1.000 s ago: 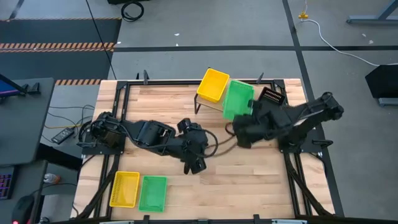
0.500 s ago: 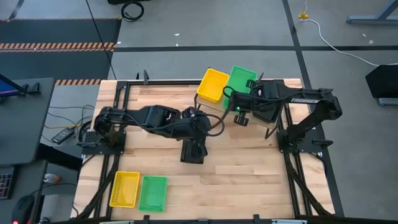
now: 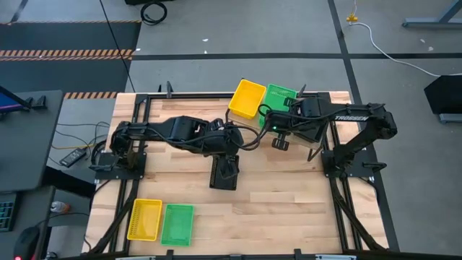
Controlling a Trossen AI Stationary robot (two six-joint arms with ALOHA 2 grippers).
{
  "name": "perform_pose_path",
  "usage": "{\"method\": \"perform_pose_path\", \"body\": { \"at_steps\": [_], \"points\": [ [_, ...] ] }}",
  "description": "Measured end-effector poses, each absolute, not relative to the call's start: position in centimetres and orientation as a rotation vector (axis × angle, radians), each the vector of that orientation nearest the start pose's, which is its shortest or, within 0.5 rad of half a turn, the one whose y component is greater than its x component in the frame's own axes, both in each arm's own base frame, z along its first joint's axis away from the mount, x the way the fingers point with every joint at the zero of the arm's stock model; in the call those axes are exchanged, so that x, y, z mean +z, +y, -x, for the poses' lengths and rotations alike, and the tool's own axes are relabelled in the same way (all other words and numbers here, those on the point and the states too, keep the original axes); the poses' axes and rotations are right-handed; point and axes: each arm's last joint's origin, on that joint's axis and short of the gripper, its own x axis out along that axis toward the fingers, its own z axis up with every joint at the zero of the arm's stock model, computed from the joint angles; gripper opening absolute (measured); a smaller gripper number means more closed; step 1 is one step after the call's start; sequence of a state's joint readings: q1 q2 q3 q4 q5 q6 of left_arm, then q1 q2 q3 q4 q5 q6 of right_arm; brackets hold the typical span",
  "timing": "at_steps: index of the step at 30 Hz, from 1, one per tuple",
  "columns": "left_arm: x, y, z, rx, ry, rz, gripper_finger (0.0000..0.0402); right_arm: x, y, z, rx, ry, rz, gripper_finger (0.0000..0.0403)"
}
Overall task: Stack baskets on shelf by color
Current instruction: Stack the right green bin on the green bin
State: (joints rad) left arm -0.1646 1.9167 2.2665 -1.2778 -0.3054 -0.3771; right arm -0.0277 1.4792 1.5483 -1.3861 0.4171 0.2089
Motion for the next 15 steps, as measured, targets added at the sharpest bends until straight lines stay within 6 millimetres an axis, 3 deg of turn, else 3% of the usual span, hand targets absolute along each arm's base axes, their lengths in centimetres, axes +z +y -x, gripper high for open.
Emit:
{"method": "perform_pose_path", "body": {
  "at_steps": [11,15],
  "points": [
    [41.6,-5.1,-37.3,0.336,0.843,0.147,0.0014,33.2,-1.8,-26.0,-0.487,1.305,0.074,0.0011],
    [41.9,-5.5,-37.7,0.205,0.829,0.136,0.001,33.2,-1.9,-26.2,-0.487,1.287,0.086,0.0011]
  ]
}}
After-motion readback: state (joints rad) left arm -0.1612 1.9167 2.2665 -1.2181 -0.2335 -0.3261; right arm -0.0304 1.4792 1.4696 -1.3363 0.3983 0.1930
